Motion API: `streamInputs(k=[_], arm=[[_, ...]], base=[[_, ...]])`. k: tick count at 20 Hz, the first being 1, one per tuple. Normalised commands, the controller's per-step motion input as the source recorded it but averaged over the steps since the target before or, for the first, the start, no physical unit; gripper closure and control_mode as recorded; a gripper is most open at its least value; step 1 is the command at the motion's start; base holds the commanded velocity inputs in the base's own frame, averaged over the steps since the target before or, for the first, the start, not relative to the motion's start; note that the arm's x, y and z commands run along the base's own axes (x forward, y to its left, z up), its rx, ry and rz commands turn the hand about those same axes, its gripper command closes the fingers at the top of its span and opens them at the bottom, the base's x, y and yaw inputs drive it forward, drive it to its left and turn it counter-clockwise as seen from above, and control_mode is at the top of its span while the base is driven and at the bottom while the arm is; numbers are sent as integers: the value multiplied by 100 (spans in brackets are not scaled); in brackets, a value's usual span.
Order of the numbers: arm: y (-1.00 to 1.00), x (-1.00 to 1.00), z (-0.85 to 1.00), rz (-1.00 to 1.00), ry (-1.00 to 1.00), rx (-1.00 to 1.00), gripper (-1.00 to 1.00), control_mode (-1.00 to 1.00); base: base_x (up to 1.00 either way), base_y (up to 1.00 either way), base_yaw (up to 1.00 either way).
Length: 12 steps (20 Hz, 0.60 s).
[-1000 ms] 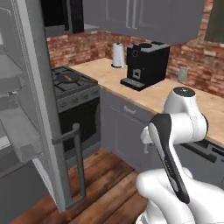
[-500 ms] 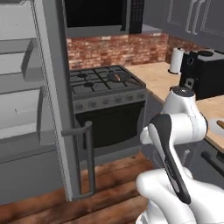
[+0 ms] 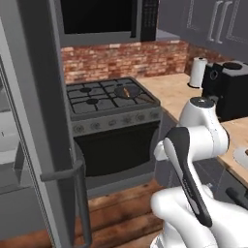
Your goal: Place the cold items (bell pepper and corn) from the fridge in one tupperware on the dining counter. Place the warm items (kebab skewer and hot dog) in the stove area in another tupperware.
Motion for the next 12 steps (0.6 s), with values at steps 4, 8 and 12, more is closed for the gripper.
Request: streamInputs(k=[4, 8, 12], arm=[[0, 0, 0, 0, 0, 0, -100, 100], [0, 0, 0, 0, 0, 0, -100, 100], [0, 0, 0, 0, 0, 0, -100, 100]], base=[[73, -17, 24], [63, -22, 24], [55, -26, 17]])
